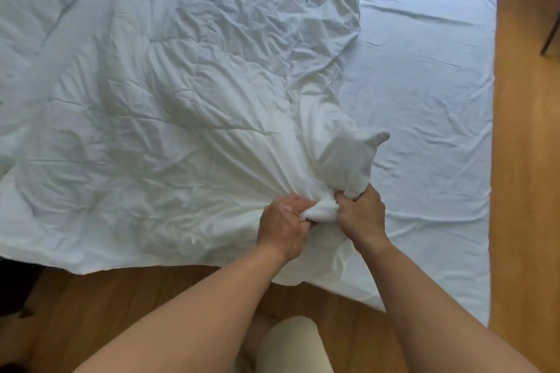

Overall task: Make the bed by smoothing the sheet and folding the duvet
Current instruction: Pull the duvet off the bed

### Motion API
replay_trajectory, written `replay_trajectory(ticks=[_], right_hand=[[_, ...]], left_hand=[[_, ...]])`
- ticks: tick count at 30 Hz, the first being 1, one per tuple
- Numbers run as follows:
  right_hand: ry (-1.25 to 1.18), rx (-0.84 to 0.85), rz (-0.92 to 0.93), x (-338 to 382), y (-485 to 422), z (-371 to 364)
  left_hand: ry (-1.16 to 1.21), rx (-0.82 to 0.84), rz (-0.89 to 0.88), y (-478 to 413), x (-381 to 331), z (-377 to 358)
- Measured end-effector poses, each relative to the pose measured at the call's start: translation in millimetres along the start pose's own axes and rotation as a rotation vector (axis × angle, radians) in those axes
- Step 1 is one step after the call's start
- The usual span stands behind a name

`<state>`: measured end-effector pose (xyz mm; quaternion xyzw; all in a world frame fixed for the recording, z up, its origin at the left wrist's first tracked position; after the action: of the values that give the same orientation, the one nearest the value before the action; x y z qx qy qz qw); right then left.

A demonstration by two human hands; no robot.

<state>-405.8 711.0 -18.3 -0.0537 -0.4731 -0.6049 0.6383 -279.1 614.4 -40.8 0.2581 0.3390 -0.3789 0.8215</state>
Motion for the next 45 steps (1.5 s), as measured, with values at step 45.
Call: replay_trajectory(ticks=[45], right_hand=[[1.349,0.629,1.062,-176.9,-272.0,326.2]], left_hand=[[0.597,-0.623,1.249,71.7,-205.8,-456.3]])
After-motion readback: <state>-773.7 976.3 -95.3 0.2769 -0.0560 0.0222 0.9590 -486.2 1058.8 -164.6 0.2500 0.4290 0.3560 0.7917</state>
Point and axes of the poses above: each hand's wrist, its own y-axis away from the middle knuckle, its own z-axis out of the back of the hand, x = y × z, the point moved 3 cm from there along -y, towards the middle knuckle, and after that the axes turned 6 degrees about -z, right-handed, at the moved point
